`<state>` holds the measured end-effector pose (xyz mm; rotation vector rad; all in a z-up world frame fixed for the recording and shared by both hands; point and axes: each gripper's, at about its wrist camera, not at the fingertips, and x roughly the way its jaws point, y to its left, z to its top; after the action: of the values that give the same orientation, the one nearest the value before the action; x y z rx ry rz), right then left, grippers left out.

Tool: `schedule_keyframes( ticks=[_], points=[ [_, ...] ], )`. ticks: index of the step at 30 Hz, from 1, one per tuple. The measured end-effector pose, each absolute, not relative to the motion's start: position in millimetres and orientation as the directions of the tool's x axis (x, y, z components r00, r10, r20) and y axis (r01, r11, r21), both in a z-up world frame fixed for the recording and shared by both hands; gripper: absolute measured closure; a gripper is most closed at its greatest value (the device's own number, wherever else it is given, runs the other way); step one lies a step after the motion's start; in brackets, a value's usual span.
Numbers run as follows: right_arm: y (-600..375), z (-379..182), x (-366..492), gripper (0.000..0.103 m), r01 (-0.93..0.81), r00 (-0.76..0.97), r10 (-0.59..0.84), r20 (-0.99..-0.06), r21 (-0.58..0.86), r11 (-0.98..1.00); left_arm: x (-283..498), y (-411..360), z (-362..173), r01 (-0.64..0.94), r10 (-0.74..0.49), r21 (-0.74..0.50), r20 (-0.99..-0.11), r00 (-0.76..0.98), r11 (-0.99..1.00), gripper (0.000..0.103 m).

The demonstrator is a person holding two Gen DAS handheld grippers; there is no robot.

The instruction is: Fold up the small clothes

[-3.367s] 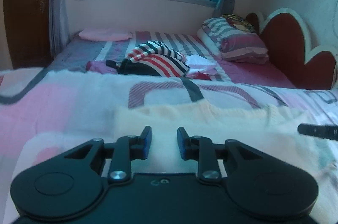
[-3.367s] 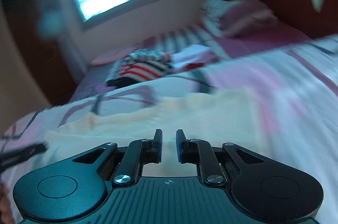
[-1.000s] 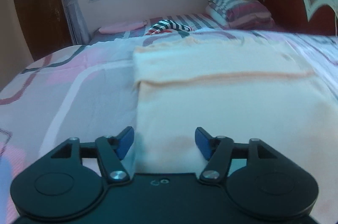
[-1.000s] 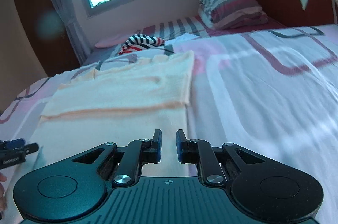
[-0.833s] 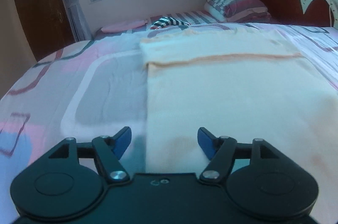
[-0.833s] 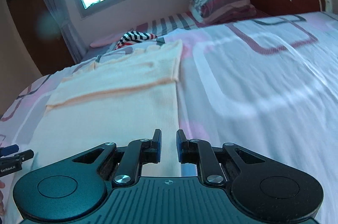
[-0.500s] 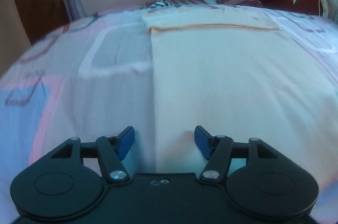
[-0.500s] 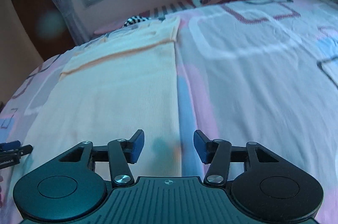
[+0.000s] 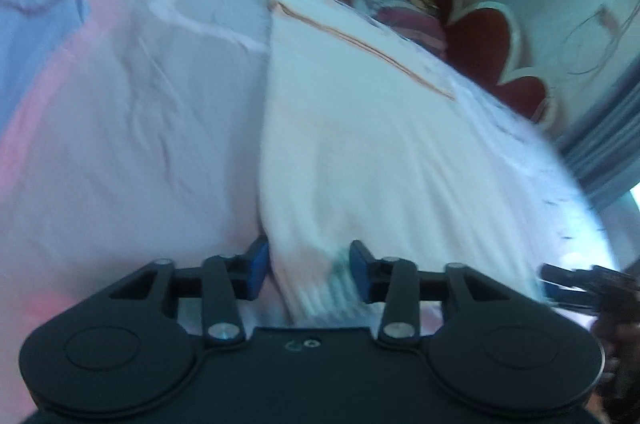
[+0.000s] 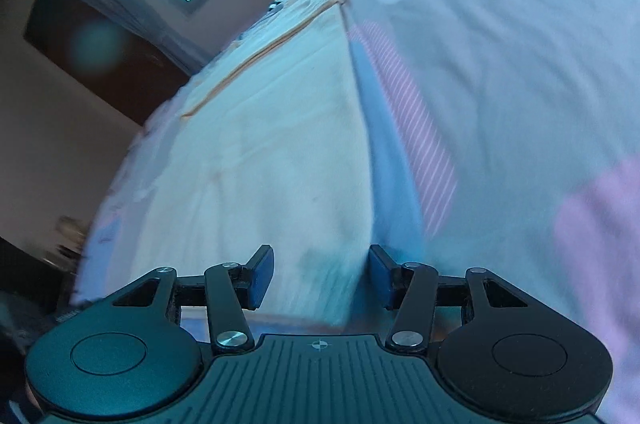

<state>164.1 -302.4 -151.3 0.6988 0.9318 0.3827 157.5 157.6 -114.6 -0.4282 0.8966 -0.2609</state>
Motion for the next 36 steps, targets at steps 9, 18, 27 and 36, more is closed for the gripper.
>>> schedule_keyframes(
  ticks=[9, 18, 27, 36],
  points=[
    [-304.3, -148.8, 183.0, 0.069, 0.011, 0.549, 0.625, -0.554, 0.753, 0.658, 177.6, 168.4, -130.2, 0.010, -0.498, -0.609, -0.639, 0.587, 0.793, 0.080],
    [-309.1, -158.4, 206.7, 0.069, 0.059, 0.588, 0.612, -0.528, 0.783, 0.619, 216.6, 166.3, -138.6, -0.002, -0.507, -0.633, -0.621, 0.597, 0.774, 0.080],
    [-311.5, -164.9, 178.0, 0.083, 0.040, 0.534, 0.647, -0.544, 0.781, 0.623, 181.1, 172.9, -146.5, 0.053, -0.555, -0.659, -0.584, 0.592, 0.750, 0.094],
    [-309.6, -162.7, 195.1, 0.092, 0.032, 0.530, 0.654, -0.539, 0.784, 0.620, 196.1, 176.9, -145.8, 0.008, -0.539, -0.678, -0.577, 0.613, 0.735, 0.089]
  ],
)
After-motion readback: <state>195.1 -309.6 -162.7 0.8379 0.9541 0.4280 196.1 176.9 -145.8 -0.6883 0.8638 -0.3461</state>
